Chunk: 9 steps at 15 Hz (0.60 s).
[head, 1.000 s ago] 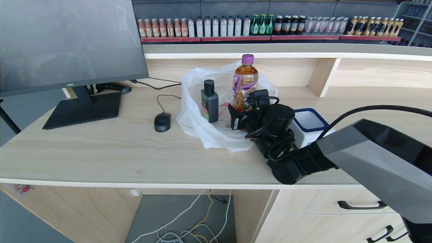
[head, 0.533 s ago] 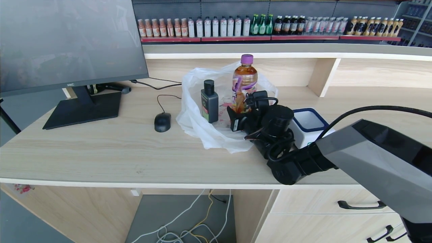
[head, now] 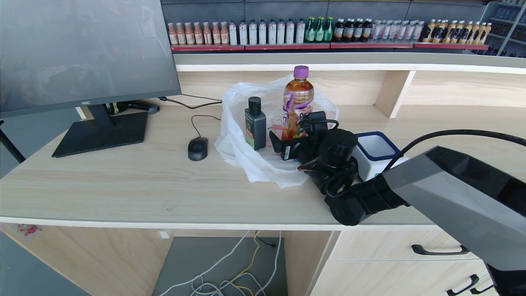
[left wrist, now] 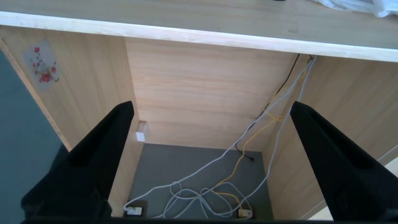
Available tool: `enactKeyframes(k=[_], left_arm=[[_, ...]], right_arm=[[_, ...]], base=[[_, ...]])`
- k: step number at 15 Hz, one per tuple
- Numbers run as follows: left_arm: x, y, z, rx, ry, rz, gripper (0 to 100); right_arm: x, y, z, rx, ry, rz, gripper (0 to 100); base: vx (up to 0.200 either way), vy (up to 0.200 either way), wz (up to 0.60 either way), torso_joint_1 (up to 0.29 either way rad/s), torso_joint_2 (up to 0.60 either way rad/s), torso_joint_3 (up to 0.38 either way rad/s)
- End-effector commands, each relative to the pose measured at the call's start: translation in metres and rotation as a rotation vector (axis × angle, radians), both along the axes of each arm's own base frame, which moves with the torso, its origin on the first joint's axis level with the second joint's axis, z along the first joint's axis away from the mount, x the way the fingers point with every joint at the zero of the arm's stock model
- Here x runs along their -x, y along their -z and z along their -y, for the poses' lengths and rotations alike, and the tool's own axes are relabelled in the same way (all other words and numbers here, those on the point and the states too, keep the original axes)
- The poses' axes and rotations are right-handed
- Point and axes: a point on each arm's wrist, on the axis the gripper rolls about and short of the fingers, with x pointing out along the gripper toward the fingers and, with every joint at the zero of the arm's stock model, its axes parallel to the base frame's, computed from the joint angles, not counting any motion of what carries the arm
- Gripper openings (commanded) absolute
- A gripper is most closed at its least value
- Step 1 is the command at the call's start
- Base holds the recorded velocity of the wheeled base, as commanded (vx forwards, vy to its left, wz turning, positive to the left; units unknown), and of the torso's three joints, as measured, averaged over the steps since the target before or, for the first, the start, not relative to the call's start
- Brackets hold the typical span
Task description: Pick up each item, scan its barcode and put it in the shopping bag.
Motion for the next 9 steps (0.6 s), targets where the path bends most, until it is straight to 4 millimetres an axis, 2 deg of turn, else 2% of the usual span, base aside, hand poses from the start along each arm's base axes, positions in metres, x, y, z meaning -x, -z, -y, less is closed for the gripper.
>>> enactKeyframes(k=[1,6,9], left_arm=[[0.0,0.0,0.0,0.001,0.0,0.0,100],[0.0,0.0,0.0,0.001,0.0,0.0,100],[0.0,0.0,0.0,0.001,0.002,0.0,100]], right_arm=[[0.001,-0.005,0.001,-0.005,0.0,0.01,100],[0.005,-0.017,0.003,-0.02,0.001,0.034,100],[0.016,-0.03,0.008,-0.034,0.051,0.037,100]], base=[[0.0,0.0,0.0,0.0,0.0,0.0],[0.0,0.0,0.0,0.0,0.0,0.0],[0.0,0.0,0.0,0.0,0.0,0.0]])
